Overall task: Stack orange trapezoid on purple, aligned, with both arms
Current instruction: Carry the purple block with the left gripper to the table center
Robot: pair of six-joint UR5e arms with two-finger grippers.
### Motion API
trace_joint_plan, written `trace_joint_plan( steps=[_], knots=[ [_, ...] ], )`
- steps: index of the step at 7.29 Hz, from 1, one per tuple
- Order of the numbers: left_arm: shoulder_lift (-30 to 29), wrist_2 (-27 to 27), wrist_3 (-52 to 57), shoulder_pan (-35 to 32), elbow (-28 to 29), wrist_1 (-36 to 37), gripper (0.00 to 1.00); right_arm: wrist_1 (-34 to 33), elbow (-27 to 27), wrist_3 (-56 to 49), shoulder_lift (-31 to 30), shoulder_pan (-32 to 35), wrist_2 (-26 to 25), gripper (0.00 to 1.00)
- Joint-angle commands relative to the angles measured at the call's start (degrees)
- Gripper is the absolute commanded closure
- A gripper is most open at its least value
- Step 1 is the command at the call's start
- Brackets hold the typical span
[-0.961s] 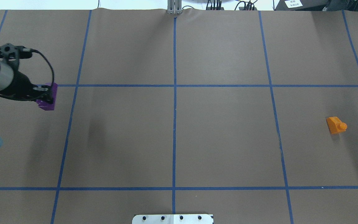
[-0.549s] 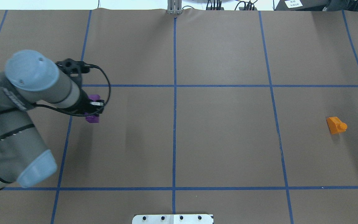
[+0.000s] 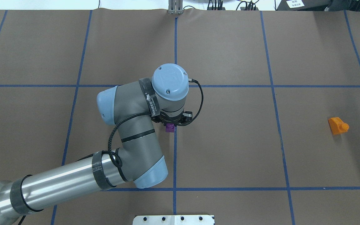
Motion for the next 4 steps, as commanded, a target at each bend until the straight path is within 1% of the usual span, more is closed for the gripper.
trace_joint_plan(
  steps=[1, 4],
  knots=[
    [-1.24, -0.23, -0.33, 0.16, 5.57, -5.66, 1.00, 0.00, -0.03, 0.00, 0.00, 0.00, -0.02, 0.00],
    [-1.24, -0.32, -0.25, 0.51, 5.93, -5.65, 1.00, 0.00, -0.03, 0.00, 0.00, 0.00, -0.02, 0.00]
  ],
)
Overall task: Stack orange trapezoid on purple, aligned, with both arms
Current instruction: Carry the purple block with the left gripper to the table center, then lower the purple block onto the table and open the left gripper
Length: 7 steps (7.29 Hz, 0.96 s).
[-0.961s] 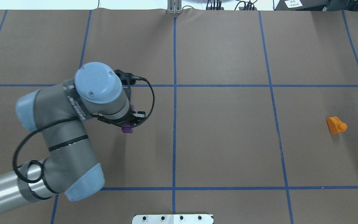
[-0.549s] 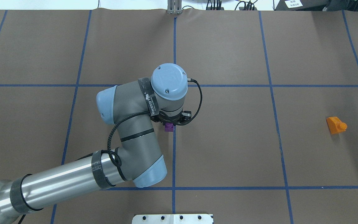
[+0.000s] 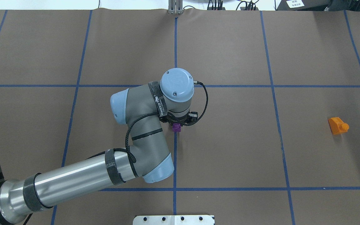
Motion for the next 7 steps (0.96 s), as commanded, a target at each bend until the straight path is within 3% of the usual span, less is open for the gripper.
trace_joint_plan(
  steps=[1, 6, 7],
  knots=[
    [-0.02, -0.07, -0.06, 0.30, 0.16, -0.18, 1.00, 0.00, 0.00, 0.00, 0.00, 0.00, 0.00, 0.00],
    [0.07, -0.07, -1.46, 0.91, 1.30, -0.62, 1.00, 0.00, 0.00, 0.00, 0.00, 0.00, 0.00, 0.00],
    [0.07, -0.07, -1.47, 0.91, 1.30, -0.62, 0.83, 0.00, 0.00, 0.00, 0.00, 0.00, 0.00, 0.00]
  ],
)
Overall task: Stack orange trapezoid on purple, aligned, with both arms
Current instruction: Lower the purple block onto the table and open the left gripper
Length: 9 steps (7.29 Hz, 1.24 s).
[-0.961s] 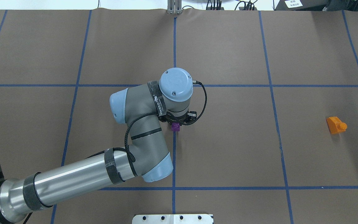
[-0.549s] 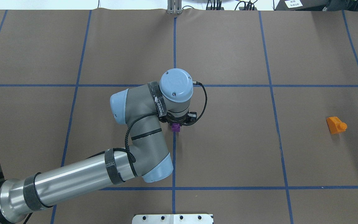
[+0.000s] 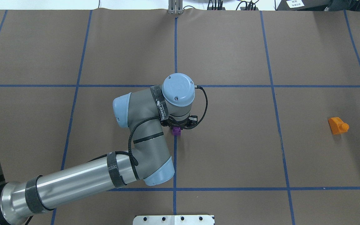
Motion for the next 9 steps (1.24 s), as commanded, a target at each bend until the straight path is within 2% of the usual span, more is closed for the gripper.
trace_joint_plan(
  steps=[1, 2, 3, 4, 5, 6, 7, 8, 9],
  knots=[
    [0.03, 0.08, -0.26, 0.08, 0.04, -0.05, 0.52, 0.00, 0.00, 0.00, 0.00, 0.00, 0.00, 0.00],
    [0.03, 0.09, -0.34, 0.16, 0.04, -0.05, 0.19, 0.00, 0.00, 0.00, 0.00, 0.00, 0.00, 0.00],
    [0.03, 0.09, -0.35, 0.51, 0.04, 0.04, 0.00, 0.00, 0.00, 0.00, 0.00, 0.00, 0.00, 0.00],
    [0.03, 0.09, -0.35, 0.43, -0.39, 0.30, 0.00, 0.00, 0.00, 0.00, 0.00, 0.00, 0.00, 0.00],
    [0.12, 0.00, -0.08, -0.27, -3.01, 1.09, 0.00, 0.00, 0.09, 0.00, 0.00, 0.00, 0.17, 0.00],
    [0.64, -1.39, 0.61, -1.93, -7.64, 5.45, 0.00, 2.09, 0.17, -0.43, 0.09, -0.09, 0.18, 0.00],
    [1.34, -3.67, 4.45, -4.03, -14.13, 13.15, 0.00, 5.94, 0.09, 0.69, 0.00, -0.35, 0.52, 0.00],
    [5.00, -3.78, 10.67, -5.19, -22.55, 19.58, 0.00, 6.15, 0.52, 3.92, 0.09, -1.48, 0.88, 0.00],
    [11.65, -4.13, 17.60, -8.16, -31.33, 22.69, 0.00, 7.63, 2.09, 10.31, 0.17, -4.19, 1.84, 0.00]
  ],
)
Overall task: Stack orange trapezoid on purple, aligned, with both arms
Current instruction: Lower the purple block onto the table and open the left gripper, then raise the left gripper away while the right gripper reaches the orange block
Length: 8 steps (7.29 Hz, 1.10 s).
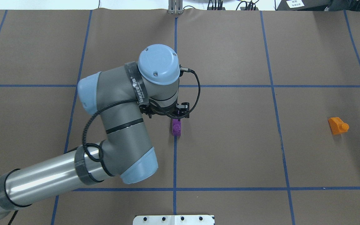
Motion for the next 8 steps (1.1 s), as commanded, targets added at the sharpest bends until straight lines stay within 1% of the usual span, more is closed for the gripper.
trace_joint_plan(
  steps=[1, 2, 3, 4, 5, 6, 7, 8],
  knots=[
    [13.34, -4.67, 16.15, -7.68, -15.11, 5.41, 0.00, 4.20, 3.51, 14.71, 0.00, -5.94, 0.88, 0.00],
    [18.28, -9.67, 26.85, -14.16, -16.56, 5.42, 0.00, 4.83, 5.79, 21.94, 0.00, -9.97, 0.53, 0.00],
    [22.85, -13.55, 37.58, -20.32, -16.66, 5.42, 0.00, 5.01, 7.82, 27.05, -0.09, -13.67, -0.08, 0.00],
    [25.34, -14.19, 42.73, -23.77, -16.66, 5.33, 0.00, 7.80, 7.58, 28.50, -0.70, -16.58, -1.30, 0.00],
    [25.88, -14.20, 43.22, -24.33, -16.66, 5.33, 0.00, 11.31, 5.66, 30.17, -1.14, -18.52, -2.53, 0.00],
    [25.98, -14.20, 43.31, -24.34, -16.66, 5.15, 0.00, 16.30, 1.64, 30.44, -1.14, -19.67, -2.55, 0.00],
    [27.63, -14.29, 47.40, -24.86, -16.66, 4.72, 0.00, 22.27, -2.58, 31.23, -1.14, -20.47, -3.07, 0.00],
    [27.99, -14.55, 51.53, -26.78, -16.57, 4.80, 0.00, 23.72, -3.84, 32.45, -1.14, -21.95, -5.07, 0.00]
  ],
)
